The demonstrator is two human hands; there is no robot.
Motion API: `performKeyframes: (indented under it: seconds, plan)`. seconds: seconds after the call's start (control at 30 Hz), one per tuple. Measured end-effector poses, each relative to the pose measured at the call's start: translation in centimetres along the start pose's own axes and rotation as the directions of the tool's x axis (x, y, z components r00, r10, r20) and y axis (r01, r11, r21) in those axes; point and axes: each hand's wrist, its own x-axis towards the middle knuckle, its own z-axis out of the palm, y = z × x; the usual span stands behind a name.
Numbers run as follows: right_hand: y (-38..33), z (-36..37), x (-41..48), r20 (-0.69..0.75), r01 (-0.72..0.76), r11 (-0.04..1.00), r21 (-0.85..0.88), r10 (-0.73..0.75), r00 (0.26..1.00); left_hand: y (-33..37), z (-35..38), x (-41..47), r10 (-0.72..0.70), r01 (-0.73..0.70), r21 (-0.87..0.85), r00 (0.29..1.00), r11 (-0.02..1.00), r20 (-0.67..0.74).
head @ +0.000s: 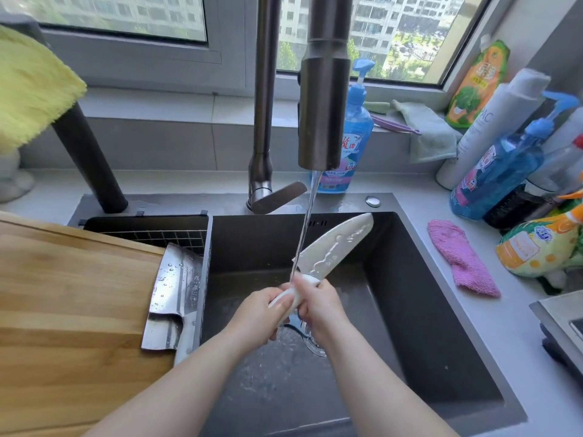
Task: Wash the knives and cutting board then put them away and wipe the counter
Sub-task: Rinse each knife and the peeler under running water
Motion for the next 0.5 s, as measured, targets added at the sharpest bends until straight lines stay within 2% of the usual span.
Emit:
performKeyframes:
  seconds: [0.1,0.17,0.2,0.23,0.3,0.37,0.43,0.5]
  plan:
    - [0.1,0.3,-0.3,0.102,0.004,0.997,-0.076,0.004,0.995,-0.1,-0.5,-0.3,-0.037,0.037,-0.004,0.999,0.999,-0.037]
    - [0.0,0.6,-0.1,0.085,0.031,0.997,-0.076,-0.024,0.996,0.1,-0.5,-0.3,-0.060,0.061,0.014,0.997,0.998,-0.055]
    - [-0.1,0.7,-0.1,0.071,0.041,0.997,-0.062,-0.036,0.997,0.3,-0.6,-0.4,-0.099,0.097,-0.034,0.994,0.995,-0.052]
    - [-0.2,0.8,-0.1,0.065,0.045,0.998,-0.036,-0.043,0.997,0.5,-0.7,-0.6,-0.161,0.157,-0.152,0.987,0.976,-0.014]
    - [0.0,1.2,-0.1,0.086,0.046,0.997,0.057,-0.051,0.995,0.9,-1.2,-1.4,-0.264,0.324,-0.451,0.945,0.832,0.191]
    - [0.0,1.4,-0.6,0.120,0.032,0.990,0.134,-0.049,0.992,0.8,-1.5,-2.3,-0.245,0.417,-0.556,0.901,0.719,0.358]
    - [-0.2,1.3,-0.9,0.149,0.023,0.990,0.140,-0.044,0.988,0.7,-1.5,-2.5,-0.242,0.413,-0.568,0.903,0.712,0.354]
    - [-0.2,1.0,-1.0,0.175,0.017,0.995,0.093,-0.034,0.984,1.0,-1.3,-2.5,-0.265,0.360,-0.511,0.931,0.780,0.251]
